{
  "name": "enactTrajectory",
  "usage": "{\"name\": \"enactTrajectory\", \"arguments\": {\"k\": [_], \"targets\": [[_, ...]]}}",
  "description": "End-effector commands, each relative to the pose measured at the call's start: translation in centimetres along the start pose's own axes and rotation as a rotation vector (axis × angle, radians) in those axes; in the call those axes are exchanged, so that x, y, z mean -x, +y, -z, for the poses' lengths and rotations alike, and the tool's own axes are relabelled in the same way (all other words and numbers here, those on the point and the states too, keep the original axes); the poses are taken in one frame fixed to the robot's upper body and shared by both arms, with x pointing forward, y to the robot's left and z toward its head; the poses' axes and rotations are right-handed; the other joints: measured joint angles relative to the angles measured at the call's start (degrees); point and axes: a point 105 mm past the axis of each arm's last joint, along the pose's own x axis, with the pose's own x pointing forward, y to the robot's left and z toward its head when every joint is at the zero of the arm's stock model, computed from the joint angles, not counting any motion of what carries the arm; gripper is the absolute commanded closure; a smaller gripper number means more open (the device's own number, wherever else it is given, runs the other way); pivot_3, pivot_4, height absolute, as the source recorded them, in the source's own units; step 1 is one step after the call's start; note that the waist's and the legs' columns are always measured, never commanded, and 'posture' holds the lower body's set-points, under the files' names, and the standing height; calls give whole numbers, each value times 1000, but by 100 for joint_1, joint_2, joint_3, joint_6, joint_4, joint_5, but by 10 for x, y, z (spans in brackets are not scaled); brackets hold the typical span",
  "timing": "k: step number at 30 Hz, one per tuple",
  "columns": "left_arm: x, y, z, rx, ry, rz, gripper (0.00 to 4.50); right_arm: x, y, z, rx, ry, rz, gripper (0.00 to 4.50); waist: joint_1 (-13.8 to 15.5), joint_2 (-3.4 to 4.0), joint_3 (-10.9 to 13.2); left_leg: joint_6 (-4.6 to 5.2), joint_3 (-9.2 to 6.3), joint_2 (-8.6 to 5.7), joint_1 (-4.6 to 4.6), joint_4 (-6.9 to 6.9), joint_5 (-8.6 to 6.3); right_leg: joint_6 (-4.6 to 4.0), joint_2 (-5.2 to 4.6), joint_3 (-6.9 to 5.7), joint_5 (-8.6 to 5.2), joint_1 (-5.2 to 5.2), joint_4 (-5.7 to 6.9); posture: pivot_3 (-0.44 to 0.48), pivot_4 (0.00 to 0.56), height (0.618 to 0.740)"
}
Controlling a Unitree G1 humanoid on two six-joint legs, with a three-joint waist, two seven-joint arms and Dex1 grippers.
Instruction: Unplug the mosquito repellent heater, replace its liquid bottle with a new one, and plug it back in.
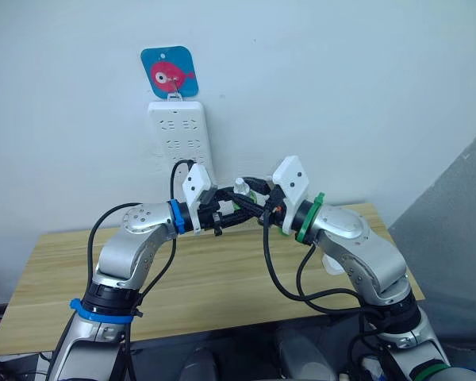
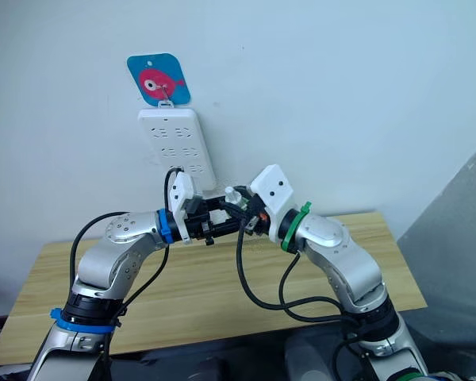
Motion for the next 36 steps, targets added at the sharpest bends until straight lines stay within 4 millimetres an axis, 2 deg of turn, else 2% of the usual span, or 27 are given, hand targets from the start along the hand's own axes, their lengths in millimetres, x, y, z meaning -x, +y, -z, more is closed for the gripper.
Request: {"name": "enactTrajectory", "arguments": {"k": [1, 2, 5, 9, 14, 20, 23, 25, 29, 33, 36], "targets": [[3, -4, -14, -67, -24, 27, 2204, 3, 4, -16, 8, -62, -58, 3415, 1, 0, 0, 0, 0, 0, 0, 0, 0, 0, 0, 0, 0, 0, 0, -190, 104, 740], [5, -4, -13, -65, -15, 39, 2204, 4, 5, -16, 7, -60, -93, 3415, 0, 0, 0, 0, 0, 0, 0, 0, 0, 0, 0, -1, 0, 0, 0, -193, 105, 740], [14, -12, -11, -55, 26, 135, 2204, 11, 12, -18, 15, -15, -356, 3415, -2, 2, 4, 0, 2, 0, 1, 0, 0, 5, 1, 0, -4, 0, 0, -199, 109, 740], [20, -19, -8, -68, 78, 238, 2204, 24, 15, -13, 91, 123, -680, 3415, -9, 7, 8, 1, 3, 0, 6, -5, -1, 4, 1, -3, -7, 3, -4, -203, 109, 740], [18, -18, -9, -81, 78, 252, 2204, 28, 11, -14, 118, 189, -814, 3415, -15, 7, 8, 5, 2, 2, 7, -11, -3, -3, 2, -4, -10, 3, -7, -194, 101, 740], [16, -15, -9, -68, 49, 193, 2204, 26, -11, -17, 135, 149, -584, 1314, -7, 6, 7, 5, 0, 4, 6, -10, -3, -5, 2, -5, -9, 2, -6, -203, 101, 740], [17, -9, -8, -69, 41, 135, 2204, 34, -18, -18, 139, 112, -419, 1268, 7, 7, 7, 4, -1, 3, 2, -10, -4, -5, 0, -5, -9, 2, -7, -203, 103, 740], [17, -7, -7, -64, 35, 106, 2204, 39, -16, -19, 130, 87, -348, 1268, 10, 6, 7, 4, -1, 3, 1, -9, -4, -5, -1, -4, -9, 1, -7, -205, 104, 740], [13, -8, -5, -59, 19, 64, 2204, 36, -9, -19, 65, 4, -107, 1268, -7, 7, 6, 4, 0, 6, 3, -9, -4, 2, 5, 0, -13, 1, -3, -218, 106, 740], [7, -15, -2, -51, 12, 67, 2204, 24, 11, -13, -1, -19, -55, 1268, -26, 8, 7, 3, 3, 14, 7, -11, -4, 14, 14, 4, -21, -1, 0, -235, 106, 740], [4, -16, -4, -48, 6, 70, 2204, 16, 13, -8, -15, -9, -27, 1268, -34, 8, 7, 3, 3, 13, 8, -10, -4, 15, 14, 4, -21, 0, -1, -232, 104, 740]]}}
